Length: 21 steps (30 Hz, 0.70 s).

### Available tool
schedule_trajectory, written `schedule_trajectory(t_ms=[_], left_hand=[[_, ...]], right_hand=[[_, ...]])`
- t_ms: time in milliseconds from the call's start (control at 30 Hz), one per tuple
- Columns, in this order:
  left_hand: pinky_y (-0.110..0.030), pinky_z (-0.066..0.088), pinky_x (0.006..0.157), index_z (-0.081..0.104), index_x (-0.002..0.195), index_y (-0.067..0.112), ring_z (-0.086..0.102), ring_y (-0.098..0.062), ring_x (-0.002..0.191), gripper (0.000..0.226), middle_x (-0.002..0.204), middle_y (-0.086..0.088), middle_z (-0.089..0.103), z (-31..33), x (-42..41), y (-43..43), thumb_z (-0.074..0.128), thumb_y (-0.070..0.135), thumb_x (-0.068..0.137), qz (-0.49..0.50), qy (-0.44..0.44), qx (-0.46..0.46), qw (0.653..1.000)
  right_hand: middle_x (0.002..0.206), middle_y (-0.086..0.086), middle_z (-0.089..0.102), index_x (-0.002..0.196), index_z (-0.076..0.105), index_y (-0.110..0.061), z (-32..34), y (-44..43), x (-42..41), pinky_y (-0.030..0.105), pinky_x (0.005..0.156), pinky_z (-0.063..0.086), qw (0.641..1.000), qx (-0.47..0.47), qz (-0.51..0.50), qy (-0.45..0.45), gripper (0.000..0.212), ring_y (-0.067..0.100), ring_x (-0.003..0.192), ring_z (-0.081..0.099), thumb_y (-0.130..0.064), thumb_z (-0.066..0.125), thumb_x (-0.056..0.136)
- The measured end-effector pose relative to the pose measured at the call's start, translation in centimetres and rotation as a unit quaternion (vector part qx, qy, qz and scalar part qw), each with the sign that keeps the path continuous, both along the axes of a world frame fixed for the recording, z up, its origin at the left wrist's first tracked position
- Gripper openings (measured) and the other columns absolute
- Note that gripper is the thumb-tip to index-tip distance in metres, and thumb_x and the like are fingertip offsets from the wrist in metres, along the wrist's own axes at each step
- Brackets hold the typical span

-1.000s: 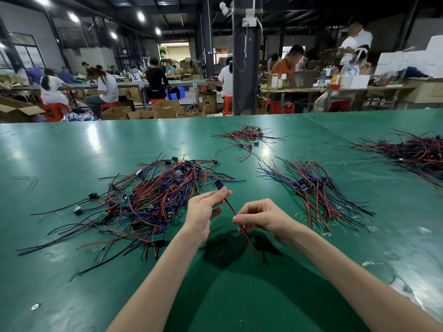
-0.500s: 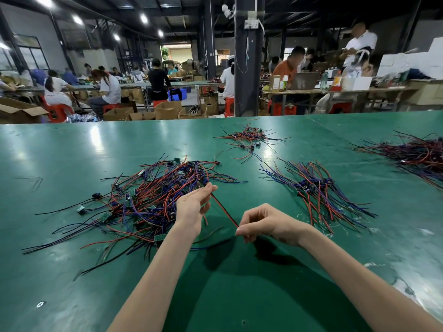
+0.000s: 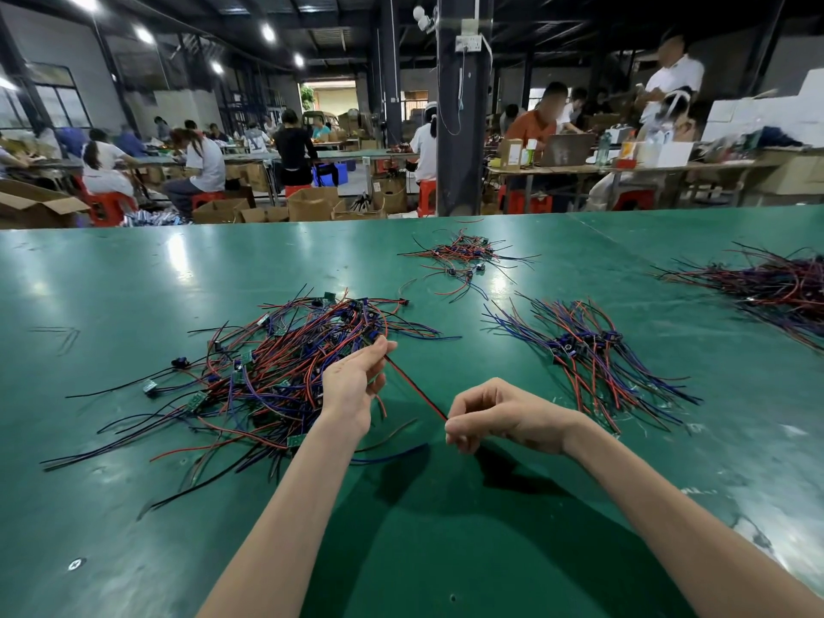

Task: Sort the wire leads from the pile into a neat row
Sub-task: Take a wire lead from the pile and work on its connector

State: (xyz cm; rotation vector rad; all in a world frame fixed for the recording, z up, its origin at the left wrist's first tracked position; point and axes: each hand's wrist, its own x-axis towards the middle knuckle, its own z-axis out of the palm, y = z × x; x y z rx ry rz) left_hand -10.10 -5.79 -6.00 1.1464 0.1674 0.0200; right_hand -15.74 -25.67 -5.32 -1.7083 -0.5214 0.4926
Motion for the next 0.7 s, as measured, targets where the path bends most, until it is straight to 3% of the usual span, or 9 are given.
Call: schedule_trajectory(t_ms=[500, 700], left_hand=[[-0.017, 0.041, 0.055, 0.073, 0.077, 0.009, 0.050, -0.002, 0.056, 0.013, 0.063, 0.007, 0.067, 0.23, 0.10, 0.04, 0.067, 0.017, 0.085, -0.005, 0.014, -0.037, 0.999], [-0.016, 0.042, 0.054, 0.072, 0.083, 0.006, 0.049, -0.003, 0.057, 0.012, 0.064, 0.006, 0.069, 0.38, -0.14, -0.12, 0.067, 0.016, 0.085, -0.013, 0.018, -0.034, 0.999]], right_hand=[[0.070, 0.003, 0.067, 0.077, 0.072, -0.014, -0.48, -0.77, 0.54, 0.022, 0.068, 0.051, 1.000, 0.010, 0.009, -0.004, 0.011, 0.012, 0.065, 0.062, -0.006, 0.070, 0.083], [0.071, 0.003, 0.068, 0.077, 0.072, -0.015, -0.16, -0.88, 0.60, 0.023, 0.069, 0.051, 1.000, 0.010, 0.018, -0.013, 0.008, 0.013, 0.065, 0.062, -0.008, 0.070, 0.080]])
